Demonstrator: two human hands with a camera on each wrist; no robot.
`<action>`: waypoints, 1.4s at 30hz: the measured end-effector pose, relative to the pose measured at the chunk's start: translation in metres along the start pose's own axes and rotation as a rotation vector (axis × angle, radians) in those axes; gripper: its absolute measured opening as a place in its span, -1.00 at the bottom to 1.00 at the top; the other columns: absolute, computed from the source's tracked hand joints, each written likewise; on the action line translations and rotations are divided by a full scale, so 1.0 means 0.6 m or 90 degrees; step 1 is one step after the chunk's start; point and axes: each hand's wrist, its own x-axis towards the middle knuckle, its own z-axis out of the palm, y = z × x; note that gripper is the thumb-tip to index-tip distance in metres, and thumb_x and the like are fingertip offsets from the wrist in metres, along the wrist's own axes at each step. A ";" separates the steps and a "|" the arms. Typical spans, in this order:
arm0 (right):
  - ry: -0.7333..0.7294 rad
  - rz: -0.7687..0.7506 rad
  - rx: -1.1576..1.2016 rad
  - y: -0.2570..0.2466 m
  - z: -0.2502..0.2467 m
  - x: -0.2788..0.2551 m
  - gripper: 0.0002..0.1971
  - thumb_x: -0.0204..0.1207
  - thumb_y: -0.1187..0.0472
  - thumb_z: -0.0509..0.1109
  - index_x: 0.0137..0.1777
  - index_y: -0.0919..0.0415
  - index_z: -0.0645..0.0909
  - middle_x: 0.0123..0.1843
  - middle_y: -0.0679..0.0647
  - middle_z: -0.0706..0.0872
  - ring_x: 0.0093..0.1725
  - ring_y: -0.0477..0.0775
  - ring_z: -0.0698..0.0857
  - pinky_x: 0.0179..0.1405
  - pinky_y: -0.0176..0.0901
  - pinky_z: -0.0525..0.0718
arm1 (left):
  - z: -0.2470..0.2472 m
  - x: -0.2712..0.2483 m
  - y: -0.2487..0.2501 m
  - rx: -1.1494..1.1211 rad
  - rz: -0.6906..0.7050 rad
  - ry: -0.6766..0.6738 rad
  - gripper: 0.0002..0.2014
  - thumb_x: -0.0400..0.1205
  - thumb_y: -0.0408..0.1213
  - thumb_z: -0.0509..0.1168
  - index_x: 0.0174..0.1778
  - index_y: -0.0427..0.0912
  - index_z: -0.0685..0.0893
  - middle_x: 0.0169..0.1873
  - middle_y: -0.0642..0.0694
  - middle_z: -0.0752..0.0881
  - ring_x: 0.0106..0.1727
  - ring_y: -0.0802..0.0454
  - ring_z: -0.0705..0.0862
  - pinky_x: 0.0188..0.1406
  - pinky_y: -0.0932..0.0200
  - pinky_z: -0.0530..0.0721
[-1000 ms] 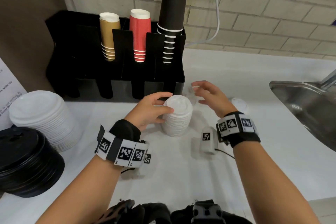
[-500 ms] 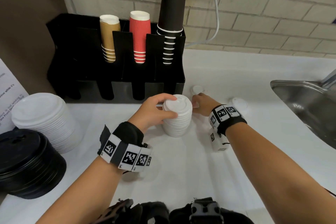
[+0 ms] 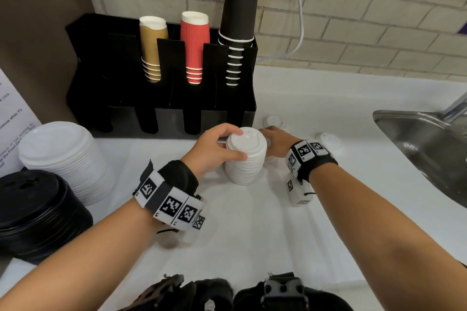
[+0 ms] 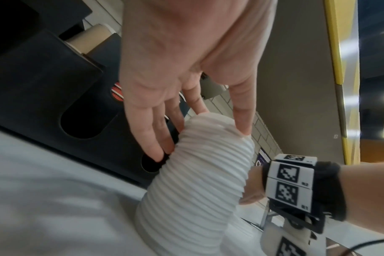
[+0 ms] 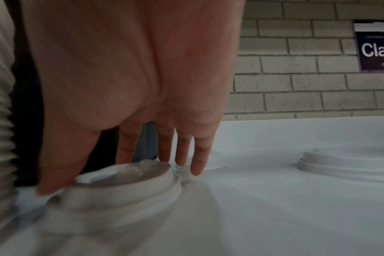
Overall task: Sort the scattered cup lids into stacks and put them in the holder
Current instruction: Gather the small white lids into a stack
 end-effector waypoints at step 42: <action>0.230 -0.222 0.189 -0.096 -0.038 -0.123 -0.52 0.26 0.05 0.67 0.17 0.01 0.61 0.06 -0.11 0.59 0.03 -0.14 0.60 -0.11 -0.59 0.47 | 0.015 -0.011 0.002 -0.025 0.016 0.052 -0.75 0.60 -0.48 0.32 0.05 -0.04 0.74 0.10 0.00 0.72 0.20 -0.02 0.70 0.20 0.00 0.71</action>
